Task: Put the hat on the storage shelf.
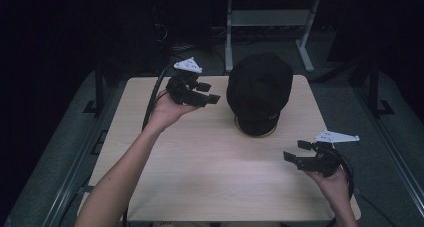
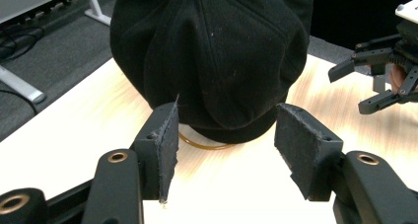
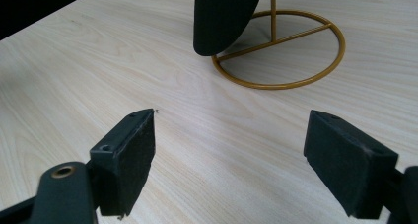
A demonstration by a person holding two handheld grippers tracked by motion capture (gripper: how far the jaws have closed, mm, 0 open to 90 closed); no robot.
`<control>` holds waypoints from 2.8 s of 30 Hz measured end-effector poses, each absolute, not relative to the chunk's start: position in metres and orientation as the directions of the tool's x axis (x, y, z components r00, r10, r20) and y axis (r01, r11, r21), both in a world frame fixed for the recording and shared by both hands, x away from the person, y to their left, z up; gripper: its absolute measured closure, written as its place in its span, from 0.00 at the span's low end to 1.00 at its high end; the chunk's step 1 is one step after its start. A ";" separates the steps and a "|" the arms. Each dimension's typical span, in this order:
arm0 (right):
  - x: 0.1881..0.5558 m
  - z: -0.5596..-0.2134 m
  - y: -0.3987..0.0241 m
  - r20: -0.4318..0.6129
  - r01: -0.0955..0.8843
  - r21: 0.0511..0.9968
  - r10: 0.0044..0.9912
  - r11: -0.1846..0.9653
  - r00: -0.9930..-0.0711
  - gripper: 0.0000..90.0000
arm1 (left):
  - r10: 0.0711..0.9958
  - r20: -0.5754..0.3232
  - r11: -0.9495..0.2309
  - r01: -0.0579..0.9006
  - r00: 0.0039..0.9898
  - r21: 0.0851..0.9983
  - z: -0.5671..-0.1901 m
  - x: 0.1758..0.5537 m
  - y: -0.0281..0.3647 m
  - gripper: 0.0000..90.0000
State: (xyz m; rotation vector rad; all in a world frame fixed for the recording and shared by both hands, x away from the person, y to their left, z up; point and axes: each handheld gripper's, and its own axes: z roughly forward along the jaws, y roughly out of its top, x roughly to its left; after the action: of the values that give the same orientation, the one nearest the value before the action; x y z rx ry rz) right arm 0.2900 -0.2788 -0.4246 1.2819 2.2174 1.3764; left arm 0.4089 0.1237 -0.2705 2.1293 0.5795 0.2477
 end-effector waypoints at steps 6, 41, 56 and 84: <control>0.290 -0.424 -0.278 0.233 0.556 0.812 0.774 0.179 -0.589 0.22 | 0.495 -0.049 -0.485 0.323 0.868 0.813 -0.276 0.402 0.132 0.46; 0.289 -0.425 -0.273 0.207 0.555 0.806 0.779 0.207 -0.592 0.21 | 0.543 -0.095 -0.442 0.380 0.834 0.813 -0.323 0.368 0.182 0.41; 0.289 -0.426 -0.271 0.202 0.553 0.805 0.776 0.217 -0.598 0.20 | 0.558 -0.105 -0.428 0.394 0.823 0.813 -0.338 0.353 0.193 0.38; 0.288 -0.429 -0.267 0.193 0.556 0.796 0.770 0.240 -0.608 0.20 | 0.604 -0.113 -0.398 0.421 0.789 0.815 -0.381 0.319 0.227 0.31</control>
State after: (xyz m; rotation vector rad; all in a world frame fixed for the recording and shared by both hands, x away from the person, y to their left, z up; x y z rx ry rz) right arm 0.2880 -0.2668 -0.4289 1.2452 2.2739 1.3016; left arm 0.3186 0.2273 -0.3813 2.0488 0.7619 0.2482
